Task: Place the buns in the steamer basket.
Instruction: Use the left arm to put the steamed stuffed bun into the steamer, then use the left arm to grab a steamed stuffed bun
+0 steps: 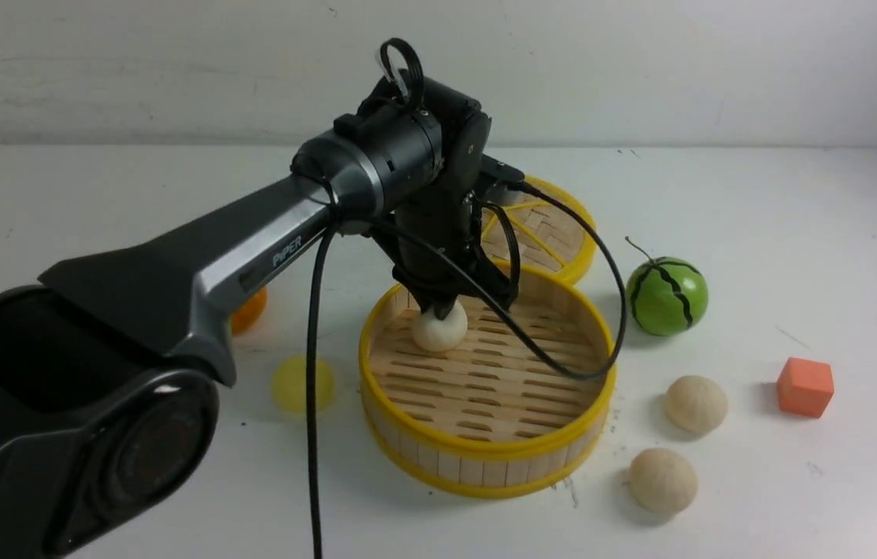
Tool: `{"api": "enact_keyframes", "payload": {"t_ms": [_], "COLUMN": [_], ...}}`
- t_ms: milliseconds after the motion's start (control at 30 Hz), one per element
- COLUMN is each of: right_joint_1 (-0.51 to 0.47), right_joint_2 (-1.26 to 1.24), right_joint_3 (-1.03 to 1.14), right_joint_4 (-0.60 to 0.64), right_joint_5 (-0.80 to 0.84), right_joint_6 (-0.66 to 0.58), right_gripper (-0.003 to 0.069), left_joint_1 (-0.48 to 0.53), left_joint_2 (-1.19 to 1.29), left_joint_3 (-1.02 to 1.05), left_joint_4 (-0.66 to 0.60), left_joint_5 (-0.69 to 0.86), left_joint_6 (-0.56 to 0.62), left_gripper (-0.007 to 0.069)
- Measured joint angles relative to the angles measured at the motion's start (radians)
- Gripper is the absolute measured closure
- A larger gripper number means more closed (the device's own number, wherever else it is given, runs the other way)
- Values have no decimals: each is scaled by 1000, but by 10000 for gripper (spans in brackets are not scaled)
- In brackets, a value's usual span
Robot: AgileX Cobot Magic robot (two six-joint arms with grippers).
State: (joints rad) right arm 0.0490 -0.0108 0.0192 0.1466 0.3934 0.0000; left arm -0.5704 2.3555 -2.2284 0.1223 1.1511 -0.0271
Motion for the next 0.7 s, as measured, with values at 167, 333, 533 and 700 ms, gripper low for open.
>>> {"api": "enact_keyframes", "payload": {"t_ms": [167,333,533,700], "right_joint_1": [0,0,0,0], "right_joint_2": [0,0,0,0], "right_joint_3": [0,0,0,0], "right_joint_4": [0,0,0,0], "right_joint_5": [0,0,0,0], "right_joint_6": [0,0,0,0], "right_gripper": [418,418,418,418], "left_joint_1": [2,7,78,150], "left_joint_2": [-25,-172,-488,-541], "left_joint_3": [-1,42,357,569], "left_joint_4": [-41,-26,-22,-21], "left_joint_5": [57,82,84,43], "left_joint_6": [-38,-86,-128,-132], "left_gripper": [277,202,412,573]}}
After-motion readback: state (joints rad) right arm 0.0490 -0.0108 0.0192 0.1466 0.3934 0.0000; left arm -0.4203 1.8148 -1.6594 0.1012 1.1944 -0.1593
